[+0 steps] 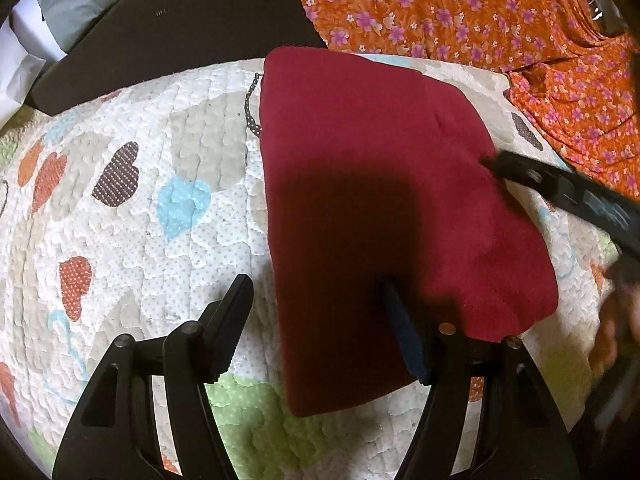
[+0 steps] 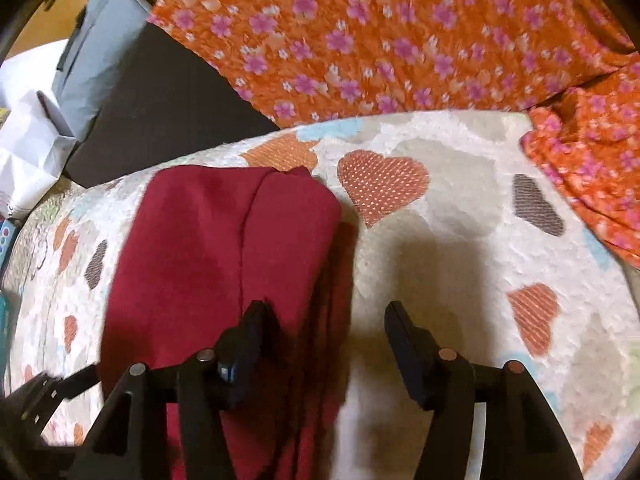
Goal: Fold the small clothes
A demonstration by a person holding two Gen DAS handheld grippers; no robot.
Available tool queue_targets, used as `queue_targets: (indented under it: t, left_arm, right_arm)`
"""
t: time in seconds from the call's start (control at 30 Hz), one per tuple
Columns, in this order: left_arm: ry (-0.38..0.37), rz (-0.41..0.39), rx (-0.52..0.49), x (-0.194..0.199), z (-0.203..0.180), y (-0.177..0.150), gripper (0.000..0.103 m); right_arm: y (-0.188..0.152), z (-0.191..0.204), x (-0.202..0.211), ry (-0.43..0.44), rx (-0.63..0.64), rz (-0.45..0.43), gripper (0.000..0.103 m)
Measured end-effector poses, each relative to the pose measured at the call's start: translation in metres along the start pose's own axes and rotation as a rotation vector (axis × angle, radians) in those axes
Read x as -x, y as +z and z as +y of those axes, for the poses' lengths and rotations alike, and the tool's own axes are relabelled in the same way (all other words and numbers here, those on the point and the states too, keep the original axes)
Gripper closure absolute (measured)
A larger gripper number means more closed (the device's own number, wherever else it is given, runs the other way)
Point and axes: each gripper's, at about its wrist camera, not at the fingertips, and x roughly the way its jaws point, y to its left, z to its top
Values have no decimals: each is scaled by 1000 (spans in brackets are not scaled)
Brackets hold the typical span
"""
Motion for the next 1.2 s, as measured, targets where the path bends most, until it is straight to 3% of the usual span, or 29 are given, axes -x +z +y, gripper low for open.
queue_targets:
  t: [0.07, 0.2, 0.37, 0.5, 0.8, 1.03, 1.2]
  left_arm:
    - [8, -11, -7, 2, -1, -1, 36]
    - [36, -61, -8, 8, -2, 0, 36]
    - [70, -111, -33, 18, -3, -1, 36]
    - [38, -123, 9, 26, 3, 2, 36]
    - [-32, -118, 75, 37, 3, 5, 36]
    - [-41, -114, 76, 37, 11, 2, 36]
    - [-53, -119, 53, 36, 15, -3, 36]
  right_arm:
    - [-16, 5, 13, 8, -2, -23, 44]
    - [-52, 17, 2, -32, 41, 56, 44]
    - [-47, 25, 39, -83, 44, 31, 44]
    - [-49, 37, 71, -111, 80, 14, 44]
    - [-42, 62, 99, -164, 127, -38, 44]
    - [-27, 51, 62, -126, 35, -58, 44]
    - [-27, 47, 32, -154, 65, -93, 44]
